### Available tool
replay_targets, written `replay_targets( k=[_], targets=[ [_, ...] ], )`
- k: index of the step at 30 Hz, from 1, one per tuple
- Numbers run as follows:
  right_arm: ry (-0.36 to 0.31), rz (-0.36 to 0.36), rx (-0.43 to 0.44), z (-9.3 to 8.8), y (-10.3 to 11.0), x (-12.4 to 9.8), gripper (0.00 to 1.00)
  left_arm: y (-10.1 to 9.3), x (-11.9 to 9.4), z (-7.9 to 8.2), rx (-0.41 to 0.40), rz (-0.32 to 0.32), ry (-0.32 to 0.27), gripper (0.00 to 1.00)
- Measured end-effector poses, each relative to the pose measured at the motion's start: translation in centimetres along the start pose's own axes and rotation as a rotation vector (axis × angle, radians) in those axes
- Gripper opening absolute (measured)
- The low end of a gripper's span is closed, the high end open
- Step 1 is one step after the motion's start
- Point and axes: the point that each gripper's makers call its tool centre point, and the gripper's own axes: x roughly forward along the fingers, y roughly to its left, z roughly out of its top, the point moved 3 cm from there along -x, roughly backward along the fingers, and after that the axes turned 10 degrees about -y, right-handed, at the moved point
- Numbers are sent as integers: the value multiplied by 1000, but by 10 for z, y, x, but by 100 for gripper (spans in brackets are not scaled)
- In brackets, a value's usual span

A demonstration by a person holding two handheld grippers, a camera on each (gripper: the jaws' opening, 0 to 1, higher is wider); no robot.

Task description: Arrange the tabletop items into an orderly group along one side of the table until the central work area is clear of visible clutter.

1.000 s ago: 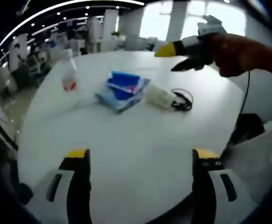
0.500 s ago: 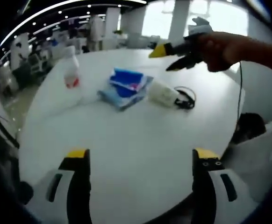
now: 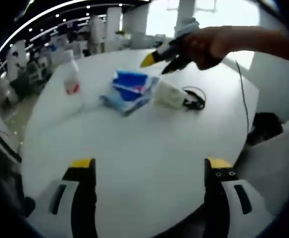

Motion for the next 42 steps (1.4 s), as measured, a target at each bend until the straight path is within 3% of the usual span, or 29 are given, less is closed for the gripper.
replay_targets(
  k=[7,9,11,13,19,21,24,26,35,42],
  targets=[
    [34,-63,-33,-10,-10,23,56,-1,0,-1,8,-4,4,87],
    [40,-94,-88,-11,-16,28,53,-1,0,-2,10,-3,8,87],
    [28,-103,-204,-8,-21,34,49,-1,0,-4,11,-1,13,87],
    [45,-107,-245,-9,-24,39,46,0,1,-6,13,0,21,87],
    [72,-128,-242,-15,-34,50,24,0,2,-8,15,-1,33,86],
    [97,-132,-308,-18,-36,50,14,0,3,-10,20,-3,42,86],
    [85,-106,-374,-16,-31,52,7,-1,5,-10,28,-8,46,86],
    [85,-109,-374,-17,-30,49,5,-1,5,-11,35,-12,49,86],
    [58,-107,-354,-5,-36,54,1,-2,7,-13,45,-14,58,85],
    [11,-121,-399,15,-42,39,1,-3,7,-16,57,-21,74,85]
  ],
)
